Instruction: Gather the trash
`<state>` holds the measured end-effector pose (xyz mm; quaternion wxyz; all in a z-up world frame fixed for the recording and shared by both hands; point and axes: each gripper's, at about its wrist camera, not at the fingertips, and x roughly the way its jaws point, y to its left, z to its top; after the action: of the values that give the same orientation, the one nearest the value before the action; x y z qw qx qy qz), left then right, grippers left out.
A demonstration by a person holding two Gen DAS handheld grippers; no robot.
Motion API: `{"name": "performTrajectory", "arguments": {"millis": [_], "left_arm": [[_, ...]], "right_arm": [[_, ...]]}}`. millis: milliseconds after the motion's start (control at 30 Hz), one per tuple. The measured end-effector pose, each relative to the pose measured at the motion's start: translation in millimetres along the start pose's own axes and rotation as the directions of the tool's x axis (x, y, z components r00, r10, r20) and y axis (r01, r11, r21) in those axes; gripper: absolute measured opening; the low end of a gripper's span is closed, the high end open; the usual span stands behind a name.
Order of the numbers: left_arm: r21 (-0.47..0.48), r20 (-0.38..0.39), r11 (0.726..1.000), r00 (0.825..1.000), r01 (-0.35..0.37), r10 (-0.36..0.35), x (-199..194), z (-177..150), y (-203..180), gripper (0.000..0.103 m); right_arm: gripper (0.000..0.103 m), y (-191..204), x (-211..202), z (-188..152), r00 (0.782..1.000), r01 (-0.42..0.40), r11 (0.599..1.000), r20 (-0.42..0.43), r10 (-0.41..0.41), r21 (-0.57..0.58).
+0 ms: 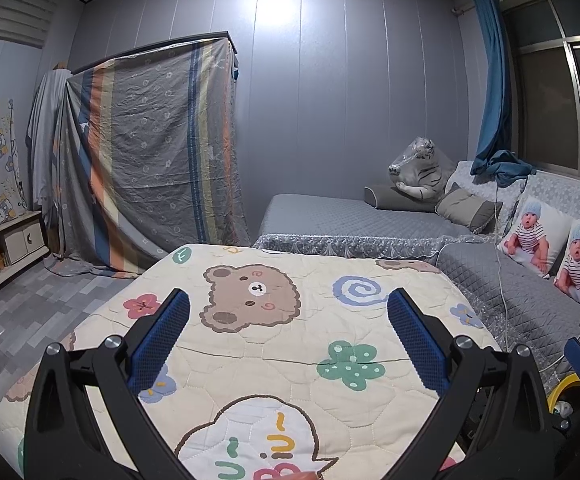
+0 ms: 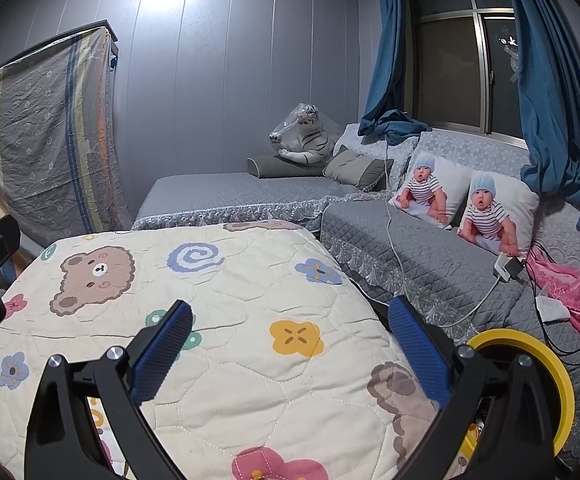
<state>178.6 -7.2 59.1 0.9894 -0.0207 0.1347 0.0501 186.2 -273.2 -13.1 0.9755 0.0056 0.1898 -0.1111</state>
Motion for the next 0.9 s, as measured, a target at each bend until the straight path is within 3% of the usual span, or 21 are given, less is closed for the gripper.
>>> {"name": "performTrajectory", "arguments": {"millis": [900], "left_arm": [[-0.006,-0.008,1.000,1.000,0.007,-0.007,0.5,2.4,-0.3,0.095]], "right_arm": [[0.095,-5.2,4.2,-6.8,1.000,0.002,1.000,-0.026,-0.001,0.006]]}}
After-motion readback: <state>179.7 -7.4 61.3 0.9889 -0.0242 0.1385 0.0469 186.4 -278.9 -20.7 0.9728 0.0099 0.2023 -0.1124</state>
